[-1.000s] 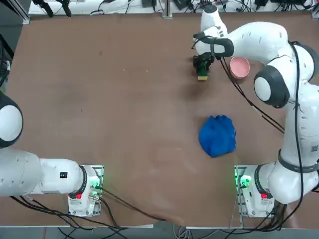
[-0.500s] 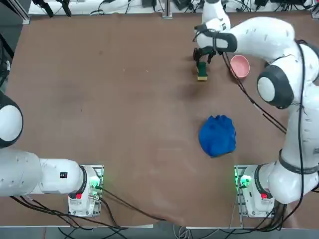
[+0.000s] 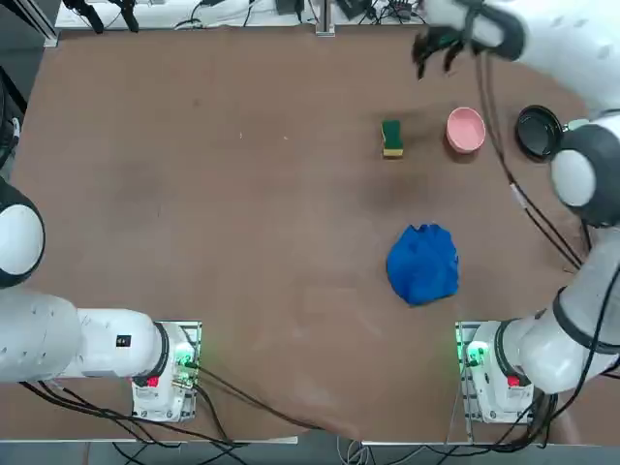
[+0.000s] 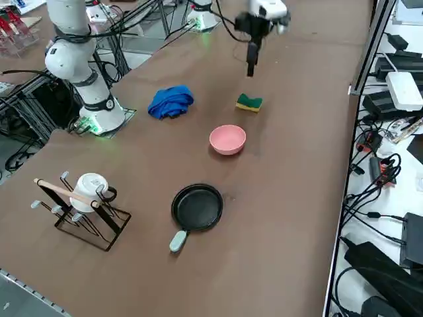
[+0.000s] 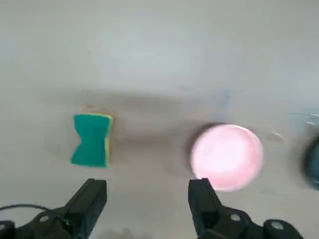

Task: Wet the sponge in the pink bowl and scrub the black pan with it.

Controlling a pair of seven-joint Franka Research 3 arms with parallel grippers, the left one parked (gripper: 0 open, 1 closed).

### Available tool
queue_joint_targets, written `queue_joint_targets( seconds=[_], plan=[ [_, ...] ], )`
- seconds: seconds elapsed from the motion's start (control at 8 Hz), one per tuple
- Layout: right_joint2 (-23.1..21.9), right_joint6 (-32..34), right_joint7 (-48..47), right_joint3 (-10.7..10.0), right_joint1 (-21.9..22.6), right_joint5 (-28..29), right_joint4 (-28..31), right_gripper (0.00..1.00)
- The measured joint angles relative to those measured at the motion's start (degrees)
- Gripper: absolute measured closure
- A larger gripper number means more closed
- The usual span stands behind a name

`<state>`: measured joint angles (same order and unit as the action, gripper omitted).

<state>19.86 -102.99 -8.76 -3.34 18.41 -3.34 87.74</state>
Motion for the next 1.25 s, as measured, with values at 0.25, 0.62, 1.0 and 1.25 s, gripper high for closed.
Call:
queue_joint_targets(
  seconds=[0.25,0.62,1.0,1.25],
  plan=[
    [-6.94,4.4,8.08,-0.12,-6.58,-0.01,0.26,0.0],
    [-13.87,9.49,9.48,-0.14,-11.49,0.01,0.71,0.0],
    [-20.68,12.54,9.12,-0.09,-15.53,1.0,2.96,0.0],
    [-24.66,14.89,8.83,-0.06,-16.53,2.7,5.41,0.0]
  ],
)
